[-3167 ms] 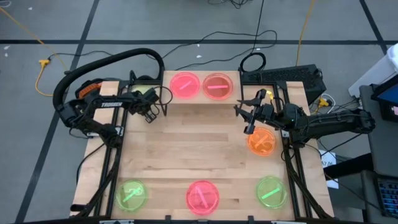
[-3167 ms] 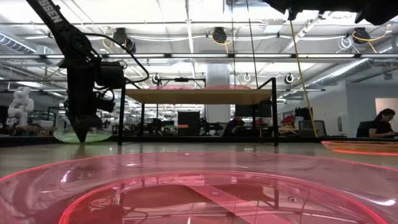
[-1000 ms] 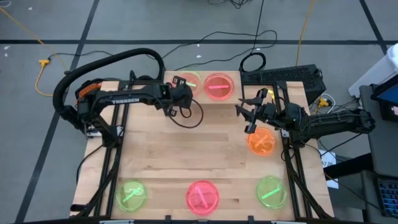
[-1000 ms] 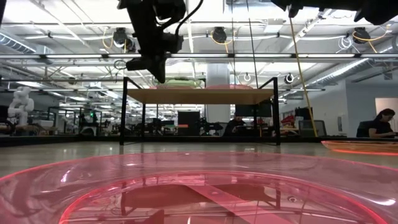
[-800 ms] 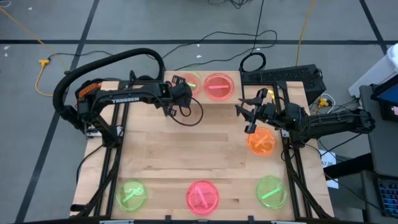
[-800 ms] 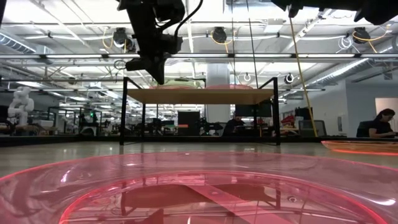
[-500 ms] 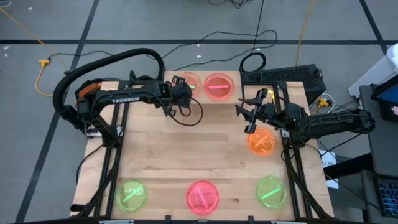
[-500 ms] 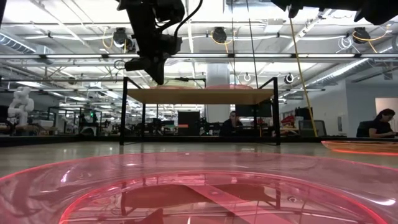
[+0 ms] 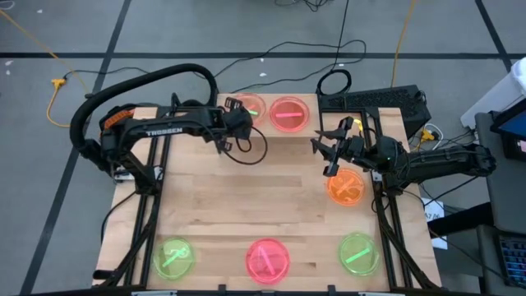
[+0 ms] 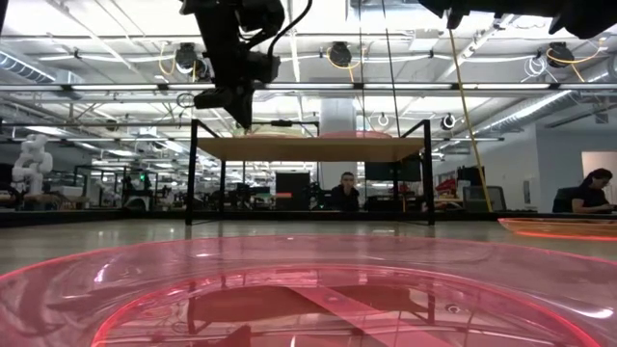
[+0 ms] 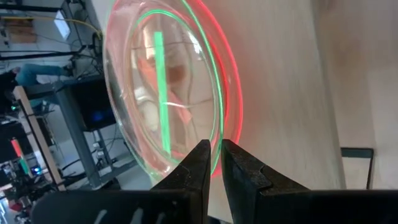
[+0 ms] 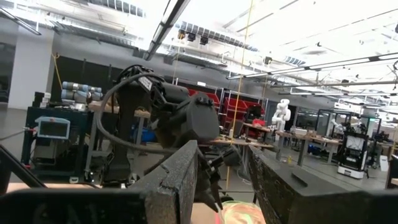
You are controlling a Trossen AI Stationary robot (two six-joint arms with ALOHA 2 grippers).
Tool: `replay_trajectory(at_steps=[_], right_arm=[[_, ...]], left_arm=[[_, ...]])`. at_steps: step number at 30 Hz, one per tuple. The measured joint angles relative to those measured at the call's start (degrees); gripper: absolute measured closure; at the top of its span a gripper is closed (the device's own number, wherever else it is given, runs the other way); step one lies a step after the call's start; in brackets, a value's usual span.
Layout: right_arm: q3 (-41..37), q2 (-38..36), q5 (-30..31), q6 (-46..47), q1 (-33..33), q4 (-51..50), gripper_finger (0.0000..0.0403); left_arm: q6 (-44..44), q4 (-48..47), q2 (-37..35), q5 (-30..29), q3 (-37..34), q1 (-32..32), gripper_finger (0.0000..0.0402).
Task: Place and stack plates onto a shelf
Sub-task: Stack the green plate on top of the pink plate on the shelf, then stack the orange plate on top of the pink plate on the shelf
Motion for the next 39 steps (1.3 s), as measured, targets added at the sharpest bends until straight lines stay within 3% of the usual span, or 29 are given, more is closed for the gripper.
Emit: replay_trajectory(at_steps=[16, 27, 39], right_arm=[[0.0, 0.0, 0.0, 0.1, 0.0, 0.0, 0.0279], [0.0, 0.0, 0.0, 0.1, 0.0, 0.0, 0.0279], [0.0, 0.0, 0.0, 0.1, 0.0, 0.0, 0.0279]], left_arm=[[-3.2, -2.6, 0.0, 0.0, 0.7, -1.1, 0.0354], [-7.6, -11.1, 0.0, -0.6, 16.7, -6.4, 0.0354], [-22.9, -22.7, 0.0, 2.1, 27.2, -14.6, 0.0354]])
